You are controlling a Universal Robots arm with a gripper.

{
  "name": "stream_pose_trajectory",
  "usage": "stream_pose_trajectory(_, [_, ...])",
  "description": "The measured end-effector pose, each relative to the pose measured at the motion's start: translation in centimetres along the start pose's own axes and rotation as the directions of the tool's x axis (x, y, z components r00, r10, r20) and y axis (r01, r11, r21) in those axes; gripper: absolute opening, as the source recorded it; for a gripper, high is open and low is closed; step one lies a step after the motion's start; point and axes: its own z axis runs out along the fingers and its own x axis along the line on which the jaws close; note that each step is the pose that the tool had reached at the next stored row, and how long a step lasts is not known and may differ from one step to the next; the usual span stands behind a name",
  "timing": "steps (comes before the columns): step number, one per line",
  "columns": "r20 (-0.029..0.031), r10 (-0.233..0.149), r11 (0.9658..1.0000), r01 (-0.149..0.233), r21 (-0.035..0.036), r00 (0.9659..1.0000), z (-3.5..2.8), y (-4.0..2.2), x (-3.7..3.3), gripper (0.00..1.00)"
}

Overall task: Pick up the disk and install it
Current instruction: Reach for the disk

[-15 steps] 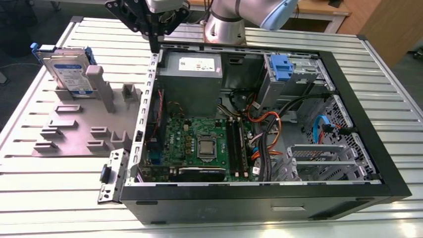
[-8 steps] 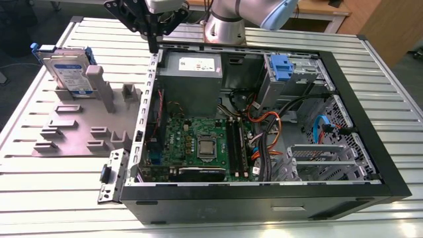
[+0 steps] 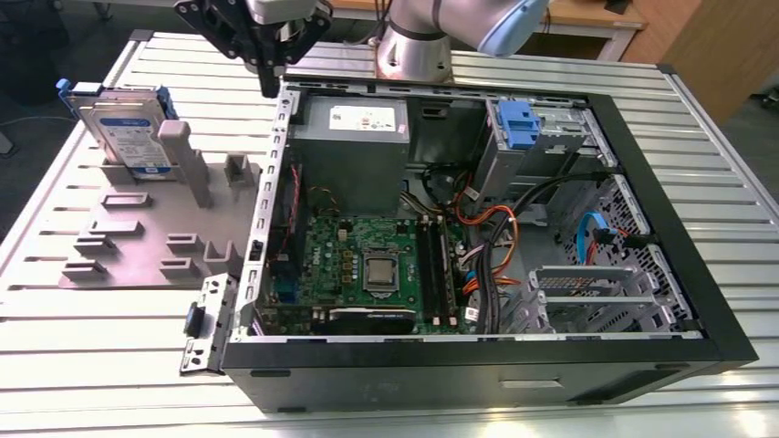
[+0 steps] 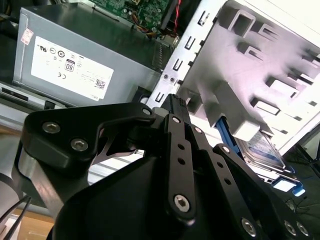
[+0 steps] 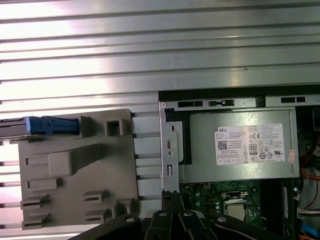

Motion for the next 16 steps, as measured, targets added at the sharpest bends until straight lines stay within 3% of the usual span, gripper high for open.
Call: stream_pose_trajectory(16, [0.0,0.0,1.0,0.0,0.0,1.0,0.08,-0.04,0.85,0.11])
